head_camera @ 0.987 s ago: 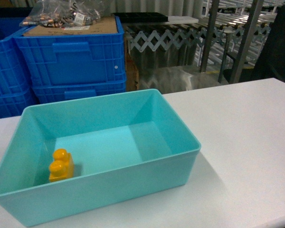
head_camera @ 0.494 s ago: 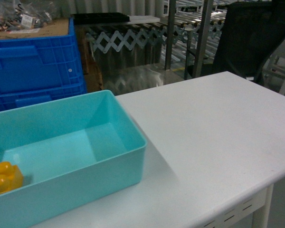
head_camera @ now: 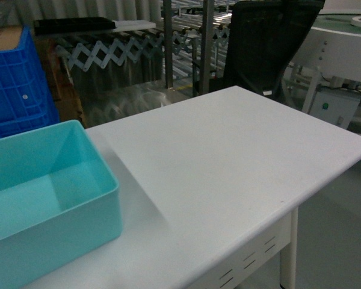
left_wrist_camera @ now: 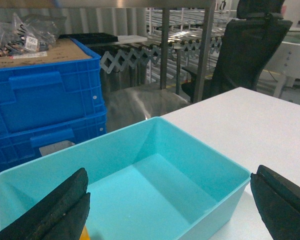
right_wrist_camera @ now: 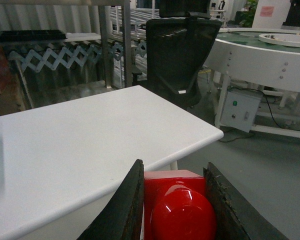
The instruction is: Pick red block from blue box to shelf
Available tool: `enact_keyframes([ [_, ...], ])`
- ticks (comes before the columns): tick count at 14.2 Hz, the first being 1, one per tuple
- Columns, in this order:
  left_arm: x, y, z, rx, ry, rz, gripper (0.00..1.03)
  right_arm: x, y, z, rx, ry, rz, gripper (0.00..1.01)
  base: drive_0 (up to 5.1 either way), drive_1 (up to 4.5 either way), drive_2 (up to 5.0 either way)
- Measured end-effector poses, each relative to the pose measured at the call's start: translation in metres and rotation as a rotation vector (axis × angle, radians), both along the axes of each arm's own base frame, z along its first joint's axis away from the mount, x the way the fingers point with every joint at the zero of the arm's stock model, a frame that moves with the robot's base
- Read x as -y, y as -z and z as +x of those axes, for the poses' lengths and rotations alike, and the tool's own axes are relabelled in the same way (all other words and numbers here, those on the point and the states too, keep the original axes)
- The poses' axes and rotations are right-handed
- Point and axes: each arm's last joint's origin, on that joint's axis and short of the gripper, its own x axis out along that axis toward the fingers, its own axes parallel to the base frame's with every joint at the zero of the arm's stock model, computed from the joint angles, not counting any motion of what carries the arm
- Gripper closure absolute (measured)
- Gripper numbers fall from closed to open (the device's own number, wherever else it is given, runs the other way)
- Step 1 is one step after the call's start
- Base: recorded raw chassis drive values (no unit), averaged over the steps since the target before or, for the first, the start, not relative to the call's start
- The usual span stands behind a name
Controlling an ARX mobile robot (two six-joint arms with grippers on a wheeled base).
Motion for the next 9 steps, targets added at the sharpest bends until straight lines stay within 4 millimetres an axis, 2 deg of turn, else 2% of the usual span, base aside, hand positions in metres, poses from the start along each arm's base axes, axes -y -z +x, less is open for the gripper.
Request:
enact_keyframes([
  [9,0.0000,0.0000,0.0000,0.000,0.000,0.000,0.05,0.0000,0.0000,0.0000,0.000,0.000,0.000,0.74,-1.6,-1.62,-1.6],
])
